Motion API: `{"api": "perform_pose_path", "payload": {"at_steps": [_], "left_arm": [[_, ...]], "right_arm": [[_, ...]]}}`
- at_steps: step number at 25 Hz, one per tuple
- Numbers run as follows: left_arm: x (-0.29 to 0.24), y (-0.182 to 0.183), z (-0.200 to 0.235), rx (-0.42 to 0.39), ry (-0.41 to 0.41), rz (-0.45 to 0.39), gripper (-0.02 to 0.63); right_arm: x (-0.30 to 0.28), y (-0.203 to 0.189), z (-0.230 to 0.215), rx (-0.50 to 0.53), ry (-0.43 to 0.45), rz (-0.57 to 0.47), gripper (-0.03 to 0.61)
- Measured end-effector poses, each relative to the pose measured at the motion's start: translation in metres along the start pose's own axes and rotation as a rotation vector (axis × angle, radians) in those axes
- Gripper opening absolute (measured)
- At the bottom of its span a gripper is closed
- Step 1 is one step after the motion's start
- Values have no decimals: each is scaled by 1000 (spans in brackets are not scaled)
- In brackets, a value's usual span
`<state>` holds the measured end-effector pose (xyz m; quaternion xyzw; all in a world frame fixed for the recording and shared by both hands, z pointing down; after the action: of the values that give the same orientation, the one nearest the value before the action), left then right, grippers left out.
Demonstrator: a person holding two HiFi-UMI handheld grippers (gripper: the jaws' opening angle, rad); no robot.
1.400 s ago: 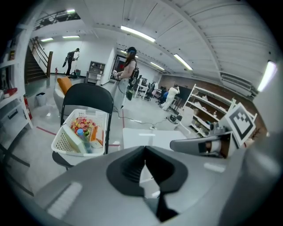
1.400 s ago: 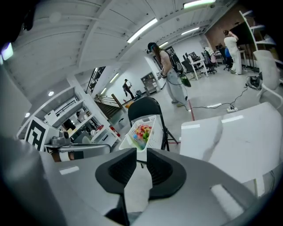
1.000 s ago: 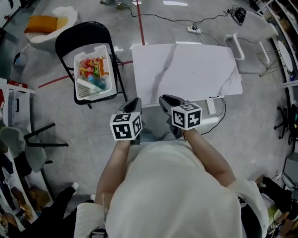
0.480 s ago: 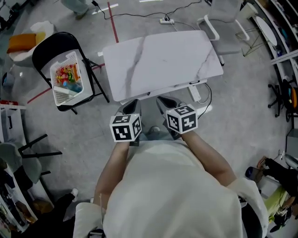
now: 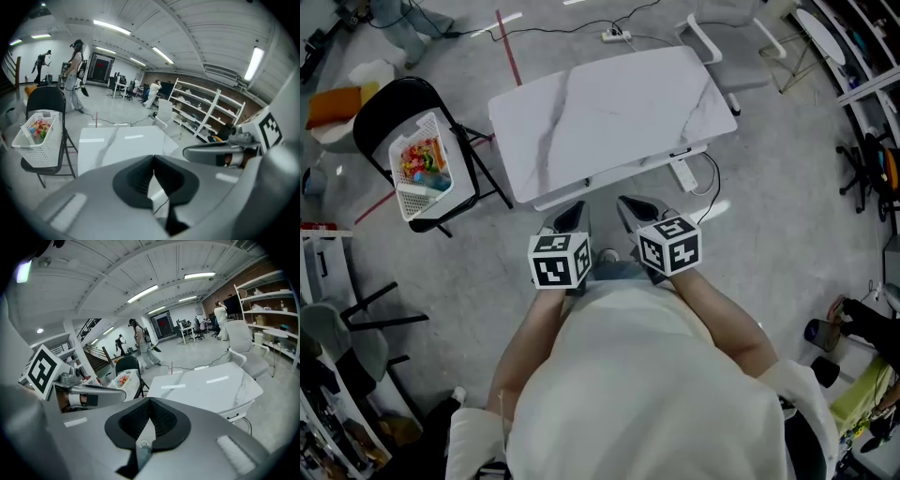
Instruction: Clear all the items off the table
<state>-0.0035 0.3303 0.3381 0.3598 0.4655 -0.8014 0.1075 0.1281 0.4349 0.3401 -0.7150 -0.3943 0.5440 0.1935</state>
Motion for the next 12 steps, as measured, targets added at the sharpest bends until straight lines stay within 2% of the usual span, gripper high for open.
{"api": "perform_pose_path", "payload": {"at_steps": [12], "left_arm": [[-2,10,-10,-7,-3,-23,9]], "right_arm": [[1,12,-3,81,9,-24,-2]]}}
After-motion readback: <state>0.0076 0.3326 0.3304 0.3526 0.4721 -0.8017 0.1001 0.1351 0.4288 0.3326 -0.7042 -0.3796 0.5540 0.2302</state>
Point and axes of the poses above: the fingertips, and each gripper's own axes: x backward along the fingers, z to its left, y out of its top, the point moved 9 cm from there along x, backward along the fingers, and after that the axes turned 4 degrees about z, right-handed, at the moved point
